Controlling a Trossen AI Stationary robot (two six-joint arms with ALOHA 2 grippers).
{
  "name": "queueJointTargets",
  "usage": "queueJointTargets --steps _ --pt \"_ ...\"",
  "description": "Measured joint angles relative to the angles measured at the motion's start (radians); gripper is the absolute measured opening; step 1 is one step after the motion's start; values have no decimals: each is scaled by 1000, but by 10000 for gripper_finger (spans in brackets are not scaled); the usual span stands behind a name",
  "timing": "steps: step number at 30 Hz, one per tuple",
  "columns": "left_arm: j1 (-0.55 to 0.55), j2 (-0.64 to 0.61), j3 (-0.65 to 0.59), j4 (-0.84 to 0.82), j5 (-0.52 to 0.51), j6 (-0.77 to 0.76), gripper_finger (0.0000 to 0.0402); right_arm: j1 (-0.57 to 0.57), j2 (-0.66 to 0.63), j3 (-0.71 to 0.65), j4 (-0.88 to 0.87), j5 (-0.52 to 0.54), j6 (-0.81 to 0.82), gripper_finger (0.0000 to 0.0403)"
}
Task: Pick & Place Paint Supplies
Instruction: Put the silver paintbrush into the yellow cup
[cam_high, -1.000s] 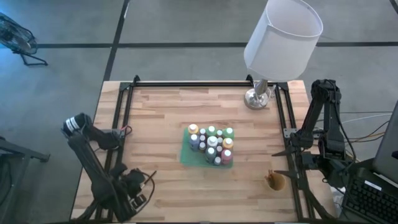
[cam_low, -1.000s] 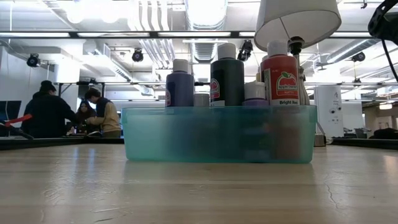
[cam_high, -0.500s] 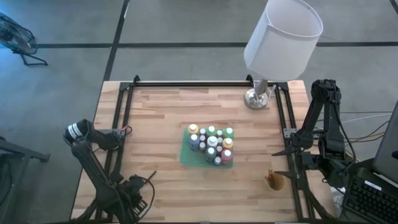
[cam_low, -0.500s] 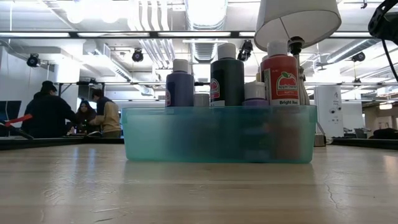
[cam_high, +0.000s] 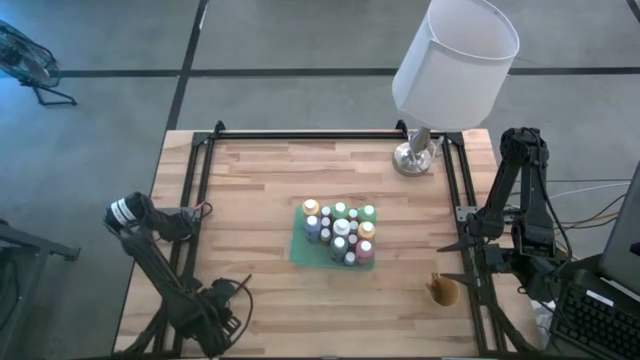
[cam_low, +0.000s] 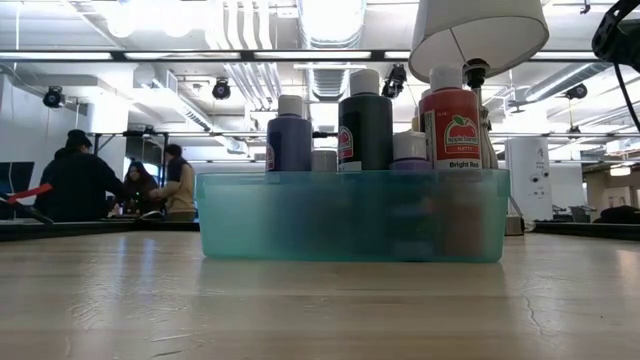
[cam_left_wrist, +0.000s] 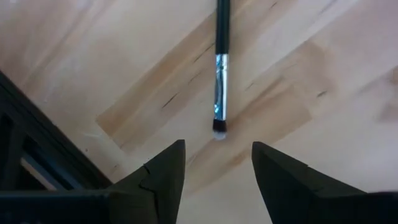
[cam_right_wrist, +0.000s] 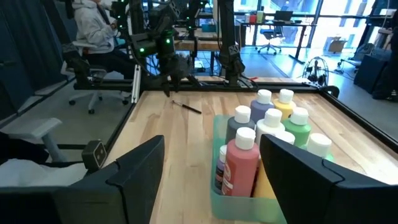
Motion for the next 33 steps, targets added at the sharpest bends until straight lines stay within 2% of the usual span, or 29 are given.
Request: queueJointTargets --steps 7,15,26,29,33 --pt "12 -1 -81 81 82 3 190 0 0 -1 0 0 0 251" --pt "35 -1 -133 172 82 27 190 0 0 -3 0 0 0 247" --pt "41 -7 -166 231 72 68 188 1 0 -3 0 0 0 275" --pt "41 -6 -167 238 66 70 174 1 0 -3 0 0 0 282" --pt "41 -5 -167 245 67 69 134 1 0 -3 0 0 0 290"
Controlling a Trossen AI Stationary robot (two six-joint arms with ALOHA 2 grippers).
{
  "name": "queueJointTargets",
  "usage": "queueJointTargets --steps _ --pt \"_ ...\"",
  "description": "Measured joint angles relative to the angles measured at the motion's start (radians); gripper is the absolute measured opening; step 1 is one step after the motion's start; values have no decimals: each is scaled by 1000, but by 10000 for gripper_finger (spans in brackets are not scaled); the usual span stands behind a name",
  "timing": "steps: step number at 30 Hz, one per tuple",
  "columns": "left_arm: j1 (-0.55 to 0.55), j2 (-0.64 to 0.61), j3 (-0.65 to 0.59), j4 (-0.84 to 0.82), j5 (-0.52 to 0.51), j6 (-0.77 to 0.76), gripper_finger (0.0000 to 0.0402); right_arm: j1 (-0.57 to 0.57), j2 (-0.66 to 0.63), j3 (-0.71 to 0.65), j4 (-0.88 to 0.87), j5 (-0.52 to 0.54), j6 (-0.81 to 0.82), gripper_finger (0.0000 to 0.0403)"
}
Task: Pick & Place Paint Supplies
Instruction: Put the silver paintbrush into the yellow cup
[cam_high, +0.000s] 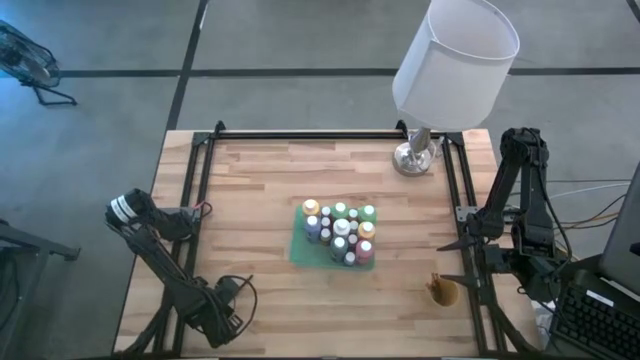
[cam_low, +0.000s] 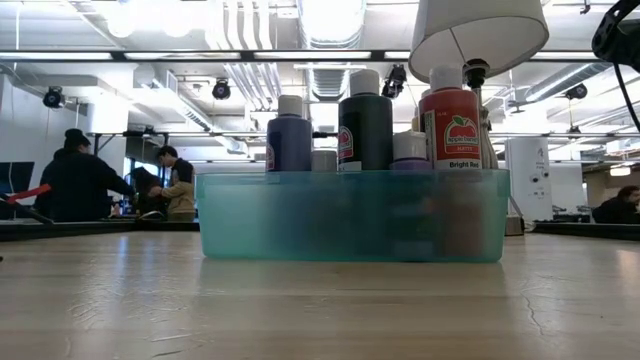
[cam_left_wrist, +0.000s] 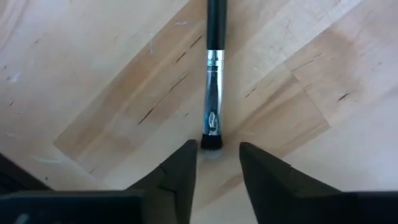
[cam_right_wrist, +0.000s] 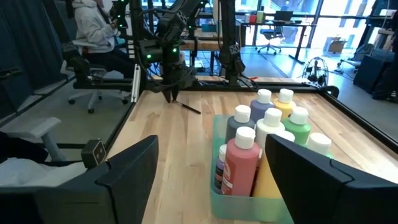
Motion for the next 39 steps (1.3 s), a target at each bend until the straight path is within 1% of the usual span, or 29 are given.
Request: queueJointTargets --steps 5,8,12,17,20,23,28,32,39 --pt "1 1 0 1 -11 4 79 0 0 0 0 0 0 297" --pt "1 2 0 -1 -23 33 52 0 0 0 0 0 0 300" --pt "5 2 -1 -17 -29 68 12 0 0 0 0 0 0 291" --pt "5 -1 -1 -29 -35 127 5 0 0 -7 0 0 0 272" --pt "6 -25 -5 -34 -39 159 3 0 0 -13 0 0 0 261" --pt "4 -65 -10 -53 -104 160 2 0 0 -22 0 0 0 250" --pt "-6 -148 -7 -62 -247 165 1 0 0 -31 0 0 0 235" --pt "-16 -215 -6 -58 -411 188 1 0 0 -32 0 0 -10 225" --pt "-43 -321 -5 -22 -687 264 1 -28 32 -32 10 0 -156 221"
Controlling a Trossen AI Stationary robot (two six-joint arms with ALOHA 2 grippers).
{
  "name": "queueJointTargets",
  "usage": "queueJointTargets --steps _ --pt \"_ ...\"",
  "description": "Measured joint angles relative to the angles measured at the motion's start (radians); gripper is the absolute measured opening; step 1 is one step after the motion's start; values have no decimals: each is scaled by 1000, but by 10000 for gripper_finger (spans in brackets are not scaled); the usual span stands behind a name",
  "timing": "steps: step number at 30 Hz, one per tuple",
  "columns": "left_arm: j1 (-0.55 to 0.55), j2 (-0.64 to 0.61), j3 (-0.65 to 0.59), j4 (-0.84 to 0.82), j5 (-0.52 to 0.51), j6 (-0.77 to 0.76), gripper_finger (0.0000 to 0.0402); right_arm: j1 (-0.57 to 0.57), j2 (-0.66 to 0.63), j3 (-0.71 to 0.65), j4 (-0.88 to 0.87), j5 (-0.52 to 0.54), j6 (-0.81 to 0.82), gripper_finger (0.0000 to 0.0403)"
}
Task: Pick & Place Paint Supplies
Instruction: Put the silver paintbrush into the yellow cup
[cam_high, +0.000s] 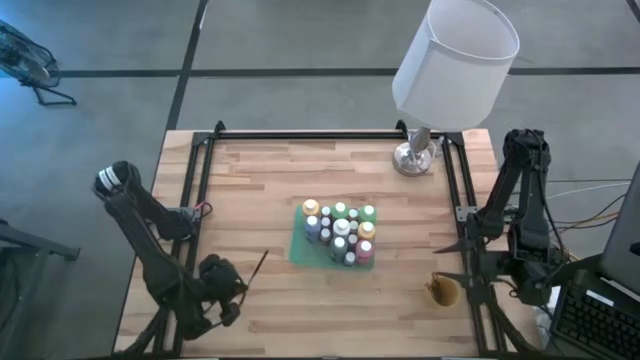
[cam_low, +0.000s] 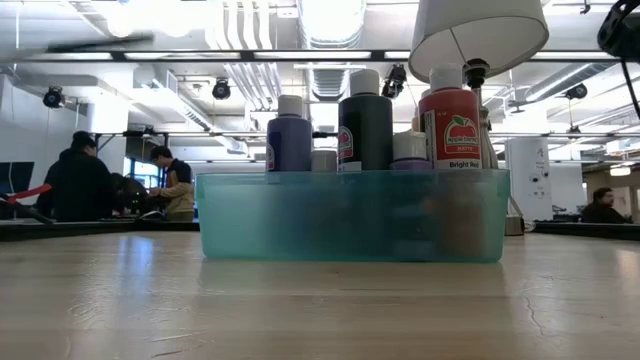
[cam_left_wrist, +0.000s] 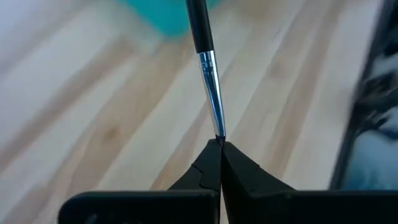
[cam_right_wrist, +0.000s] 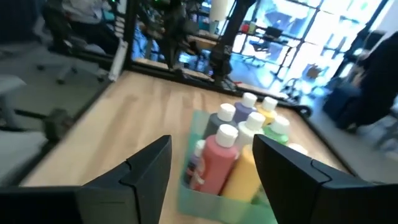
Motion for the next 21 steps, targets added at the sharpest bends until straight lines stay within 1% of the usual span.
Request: queueJointTargets --steps 2,4,7,9,13,16,19,21 --pt "-5 -23 0 13 -87 6 1 -24 23 0 15 1 -52 224" --pt "-6 -39 0 27 -187 6 0 -55 53 0 57 1 -141 227" --pt "-2 -59 0 59 -299 27 0 -99 101 0 165 1 -382 230" --pt "1 -67 0 87 -350 47 0 -131 136 0 282 16 -587 231" --pt "21 -72 0 159 -377 127 0 -192 205 1 546 58 -1009 223" --pt "52 -72 0 254 -379 231 0 -236 250 2 743 80 -1286 213" --pt "101 -74 0 392 -369 387 0 -273 291 2 921 80 -1502 204" --pt "150 -75 0 491 -314 517 0 -295 319 2 1022 76 -1622 199"
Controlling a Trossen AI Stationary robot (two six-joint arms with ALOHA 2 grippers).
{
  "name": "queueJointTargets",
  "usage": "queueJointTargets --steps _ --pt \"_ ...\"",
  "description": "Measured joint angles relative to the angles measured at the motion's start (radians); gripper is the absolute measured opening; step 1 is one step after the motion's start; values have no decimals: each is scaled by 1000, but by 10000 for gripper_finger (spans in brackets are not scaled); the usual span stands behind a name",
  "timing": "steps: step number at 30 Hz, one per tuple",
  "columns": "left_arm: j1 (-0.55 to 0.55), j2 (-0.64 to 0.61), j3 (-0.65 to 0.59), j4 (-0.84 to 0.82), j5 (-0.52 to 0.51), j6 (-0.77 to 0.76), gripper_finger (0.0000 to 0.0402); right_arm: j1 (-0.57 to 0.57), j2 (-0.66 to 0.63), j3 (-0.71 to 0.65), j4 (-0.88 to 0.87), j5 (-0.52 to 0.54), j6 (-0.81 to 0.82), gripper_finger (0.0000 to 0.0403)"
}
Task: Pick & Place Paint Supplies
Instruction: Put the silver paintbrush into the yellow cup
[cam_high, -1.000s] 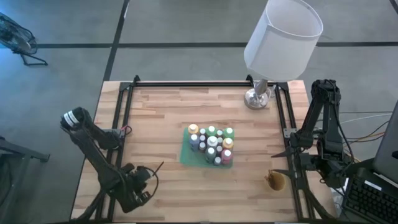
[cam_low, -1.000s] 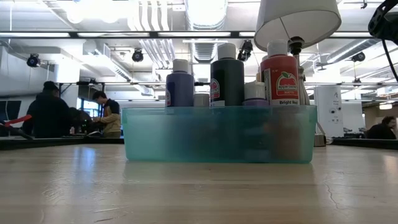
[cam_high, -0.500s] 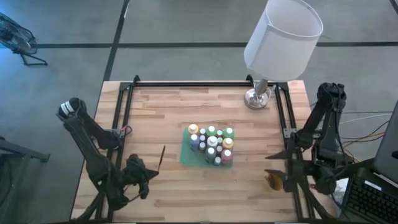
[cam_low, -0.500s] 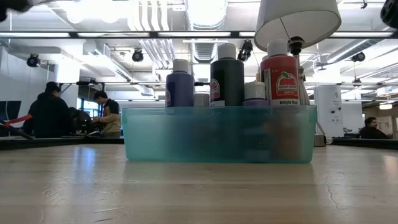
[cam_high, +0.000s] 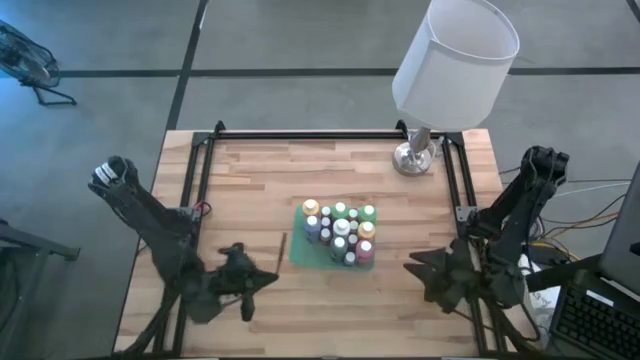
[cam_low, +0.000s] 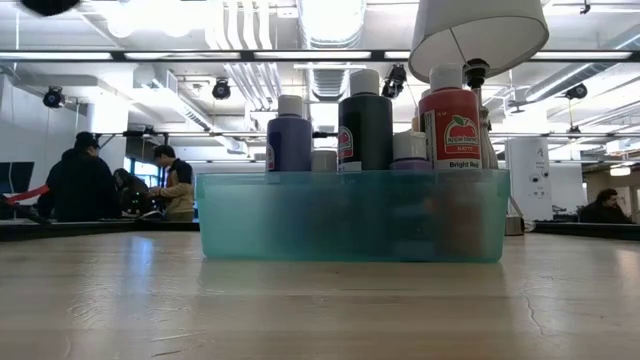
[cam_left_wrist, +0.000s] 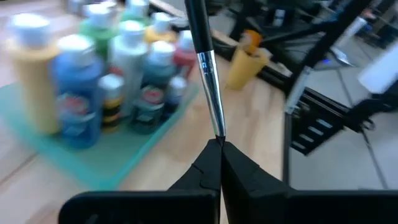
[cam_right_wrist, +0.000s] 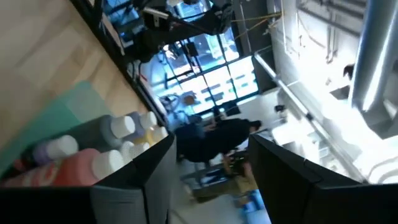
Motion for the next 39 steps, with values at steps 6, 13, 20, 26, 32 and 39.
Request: queueJointTargets --steps 6,13,20,26,32,39 --pt "197 -2 0 260 328 313 0 -38 57 9 94 -60 -176 183" --pt "424 -2 0 333 667 344 0 -63 106 74 93 -126 -268 169" --pt "529 1 0 472 884 323 0 -143 148 152 92 -202 -415 179" --pt "555 1 0 491 904 322 0 -234 178 212 92 -251 -540 189" --pt "564 2 0 524 907 309 0 -323 228 274 90 -313 -638 184" --pt "567 2 0 531 906 242 0 -378 317 353 87 -322 -791 170"
